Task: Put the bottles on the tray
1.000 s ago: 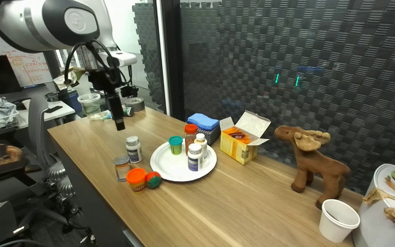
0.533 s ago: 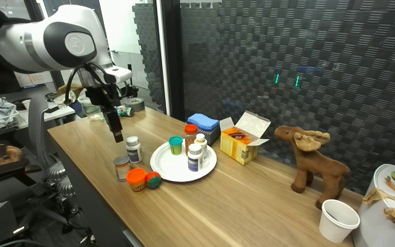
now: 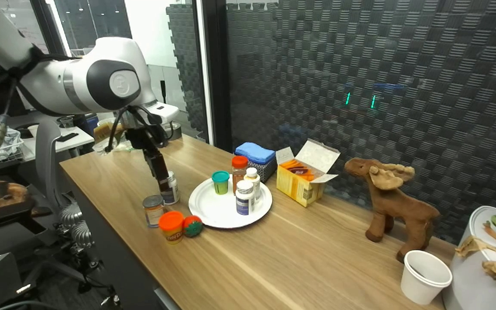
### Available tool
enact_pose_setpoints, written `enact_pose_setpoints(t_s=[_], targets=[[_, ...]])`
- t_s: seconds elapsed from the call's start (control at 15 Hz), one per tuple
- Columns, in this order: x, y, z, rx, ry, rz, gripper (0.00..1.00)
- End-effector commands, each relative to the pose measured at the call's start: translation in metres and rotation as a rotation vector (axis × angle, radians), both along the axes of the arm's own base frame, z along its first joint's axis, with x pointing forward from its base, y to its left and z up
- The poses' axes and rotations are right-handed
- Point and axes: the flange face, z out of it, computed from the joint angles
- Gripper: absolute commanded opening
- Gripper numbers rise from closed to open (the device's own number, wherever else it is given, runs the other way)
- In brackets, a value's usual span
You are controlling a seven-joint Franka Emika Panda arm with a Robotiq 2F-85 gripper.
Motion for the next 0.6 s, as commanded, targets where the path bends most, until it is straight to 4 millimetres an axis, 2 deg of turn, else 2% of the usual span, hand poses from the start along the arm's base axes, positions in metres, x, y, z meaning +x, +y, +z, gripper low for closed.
enact_pose_setpoints(t_s=[0.0, 0.07, 0.13, 0.27, 0.47, 0.53], targets=[[0.021, 0.002, 0.004, -0.003, -0.046, -0.023, 1.00], [0.024, 0.001, 0.006, -0.006, -0.051, -0.027, 0.99], [0.024, 0.001, 0.009, -0.010, -0.052, -0.030, 0.92], [0.021, 0.001, 0.013, -0.019, -0.060, -0.024, 0.87], [0.013, 0.006, 0.019, -0.044, -0.070, -0.004, 0.90], [0.011, 0.008, 0.021, -0.050, -0.076, -0.001, 0.81]])
